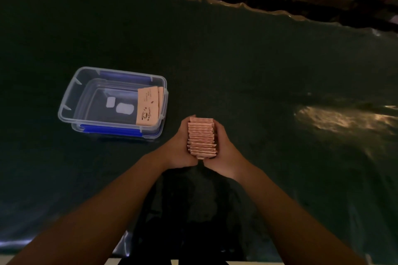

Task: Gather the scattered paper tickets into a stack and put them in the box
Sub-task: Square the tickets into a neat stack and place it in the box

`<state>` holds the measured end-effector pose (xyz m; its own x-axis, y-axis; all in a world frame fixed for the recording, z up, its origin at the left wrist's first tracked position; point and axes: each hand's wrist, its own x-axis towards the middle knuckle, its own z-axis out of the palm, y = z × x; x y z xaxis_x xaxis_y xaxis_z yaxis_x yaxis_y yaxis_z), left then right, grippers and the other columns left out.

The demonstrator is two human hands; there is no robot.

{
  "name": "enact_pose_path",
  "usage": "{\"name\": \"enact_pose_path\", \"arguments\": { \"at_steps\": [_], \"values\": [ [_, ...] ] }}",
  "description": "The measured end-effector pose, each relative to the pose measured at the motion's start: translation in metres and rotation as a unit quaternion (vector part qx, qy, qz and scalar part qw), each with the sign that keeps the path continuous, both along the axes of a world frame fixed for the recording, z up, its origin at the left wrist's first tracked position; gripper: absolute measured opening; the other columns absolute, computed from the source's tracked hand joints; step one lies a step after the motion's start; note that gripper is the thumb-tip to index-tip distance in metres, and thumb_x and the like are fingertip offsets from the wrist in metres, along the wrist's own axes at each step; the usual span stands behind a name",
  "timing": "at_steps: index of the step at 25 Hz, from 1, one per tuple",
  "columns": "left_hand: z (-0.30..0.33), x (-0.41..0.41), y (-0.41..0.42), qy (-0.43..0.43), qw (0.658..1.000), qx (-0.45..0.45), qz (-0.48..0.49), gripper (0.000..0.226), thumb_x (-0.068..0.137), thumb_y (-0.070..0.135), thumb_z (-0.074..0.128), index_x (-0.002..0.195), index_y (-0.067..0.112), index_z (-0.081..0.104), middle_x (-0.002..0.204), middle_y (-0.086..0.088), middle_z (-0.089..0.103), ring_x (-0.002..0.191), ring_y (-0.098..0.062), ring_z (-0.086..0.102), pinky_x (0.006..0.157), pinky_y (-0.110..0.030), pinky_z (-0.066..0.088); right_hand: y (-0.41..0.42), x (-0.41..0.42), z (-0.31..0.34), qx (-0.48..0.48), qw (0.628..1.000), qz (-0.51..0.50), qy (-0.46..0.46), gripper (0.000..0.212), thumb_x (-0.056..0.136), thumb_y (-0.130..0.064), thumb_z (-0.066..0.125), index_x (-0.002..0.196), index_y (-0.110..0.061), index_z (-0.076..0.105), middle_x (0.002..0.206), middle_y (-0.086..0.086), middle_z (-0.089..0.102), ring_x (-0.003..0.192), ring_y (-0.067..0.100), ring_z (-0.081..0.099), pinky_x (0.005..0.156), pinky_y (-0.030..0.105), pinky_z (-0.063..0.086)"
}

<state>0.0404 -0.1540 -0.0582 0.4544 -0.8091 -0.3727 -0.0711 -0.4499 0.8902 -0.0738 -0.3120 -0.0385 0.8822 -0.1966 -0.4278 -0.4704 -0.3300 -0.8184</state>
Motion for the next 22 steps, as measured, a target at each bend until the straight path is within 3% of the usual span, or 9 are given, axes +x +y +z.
{"name": "enact_pose_path", "arguments": {
  "at_steps": [3, 6, 8, 10, 12, 16, 18, 20, 22],
  "values": [
    [-0.002, -0.002, 0.000, -0.012, 1.000, 0.002, -0.004, 0.148, 0.063, 0.036, 0.094, 0.155, 0.044, -0.021, 0.152, 0.014, 0.037, 0.132, 0.009, 0.042, 0.109, -0.023, 0.028, 0.002, 0.002, -0.001, 0.003, 1.000, 0.024, 0.007, 0.139, 0.069, -0.023, 0.091, 0.167, -0.036, -0.007, 0.169, -0.003, 0.031, 0.145, 0.002, 0.041, 0.121, 0.033, 0.036],
    [-0.005, -0.006, -0.003, -0.023, 1.000, 0.006, -0.002, 0.150, 0.064, 0.038, 0.096, 0.153, 0.044, -0.025, 0.158, 0.007, 0.035, 0.143, -0.005, 0.037, 0.115, -0.030, 0.025, 0.006, 0.005, -0.005, -0.004, 1.000, 0.014, 0.022, 0.144, 0.060, -0.045, 0.089, 0.163, -0.046, -0.012, 0.170, -0.004, 0.026, 0.147, 0.008, 0.043, 0.121, 0.036, 0.036],
    [-0.003, -0.008, -0.004, -0.032, 0.999, 0.005, 0.004, 0.139, 0.068, 0.036, 0.093, 0.154, 0.043, -0.015, 0.156, 0.006, 0.036, 0.142, -0.007, 0.040, 0.119, -0.034, 0.027, 0.006, 0.005, -0.009, -0.012, 0.999, 0.009, 0.031, 0.135, 0.068, -0.035, 0.089, 0.163, -0.046, -0.005, 0.169, -0.001, 0.029, 0.145, 0.012, 0.047, 0.121, 0.038, 0.037],
    [0.002, -0.009, -0.005, -0.052, 0.998, -0.003, 0.021, 0.119, 0.072, 0.035, 0.091, 0.152, 0.042, 0.003, 0.149, 0.010, 0.036, 0.133, 0.000, 0.044, 0.121, -0.038, 0.033, 0.005, 0.005, -0.010, -0.023, 1.000, -0.003, 0.018, 0.115, 0.077, -0.017, 0.086, 0.163, -0.041, 0.014, 0.159, 0.000, 0.042, 0.136, 0.012, 0.055, 0.119, 0.043, 0.043],
    [0.009, -0.009, -0.005, -0.069, 0.997, -0.013, 0.034, 0.107, 0.072, 0.038, 0.089, 0.150, 0.039, 0.016, 0.146, 0.012, 0.034, 0.127, 0.004, 0.044, 0.121, -0.041, 0.035, 0.005, 0.006, -0.008, -0.022, 1.000, -0.019, 0.003, 0.103, 0.079, -0.013, 0.083, 0.158, -0.040, 0.024, 0.150, -0.005, 0.052, 0.129, 0.008, 0.059, 0.114, 0.046, 0.048],
    [0.009, -0.007, 0.000, -0.044, 0.999, -0.010, 0.017, 0.143, 0.067, 0.035, 0.094, 0.157, 0.043, -0.017, 0.162, 0.006, 0.027, 0.146, -0.004, 0.032, 0.119, -0.031, 0.021, 0.006, 0.003, -0.002, -0.007, 1.000, 0.011, 0.016, 0.130, 0.071, -0.027, 0.087, 0.164, -0.044, -0.003, 0.163, -0.005, 0.038, 0.142, 0.008, 0.049, 0.120, 0.037, 0.039],
    [0.007, -0.007, 0.004, -0.034, 0.999, 0.002, 0.008, 0.151, 0.065, 0.032, 0.096, 0.157, 0.039, -0.024, 0.162, 0.006, 0.025, 0.147, -0.004, 0.029, 0.116, -0.029, 0.020, 0.007, 0.001, -0.002, -0.005, 0.999, 0.029, 0.027, 0.138, 0.071, -0.022, 0.089, 0.165, -0.042, -0.010, 0.168, -0.001, 0.031, 0.145, 0.011, 0.045, 0.121, 0.039, 0.038],
    [0.007, -0.008, 0.005, -0.036, 0.999, 0.004, 0.015, 0.142, 0.068, 0.029, 0.095, 0.159, 0.037, -0.013, 0.157, 0.008, 0.032, 0.144, -0.006, 0.035, 0.117, -0.030, 0.025, 0.010, 0.003, -0.002, 0.005, 0.999, 0.018, 0.031, 0.137, 0.071, -0.017, 0.089, 0.166, -0.039, -0.007, 0.169, 0.002, 0.031, 0.146, 0.014, 0.045, 0.123, 0.042, 0.037],
    [0.008, -0.010, 0.004, -0.058, 0.998, -0.008, 0.039, 0.113, 0.073, 0.026, 0.091, 0.154, 0.037, 0.013, 0.151, 0.005, 0.041, 0.137, -0.007, 0.044, 0.120, -0.037, 0.033, 0.014, 0.008, -0.002, 0.001, 1.000, -0.009, 0.023, 0.127, 0.072, -0.015, 0.087, 0.167, -0.035, 0.005, 0.164, 0.003, 0.037, 0.143, 0.016, 0.048, 0.122, 0.046, 0.039]
  ]
}}
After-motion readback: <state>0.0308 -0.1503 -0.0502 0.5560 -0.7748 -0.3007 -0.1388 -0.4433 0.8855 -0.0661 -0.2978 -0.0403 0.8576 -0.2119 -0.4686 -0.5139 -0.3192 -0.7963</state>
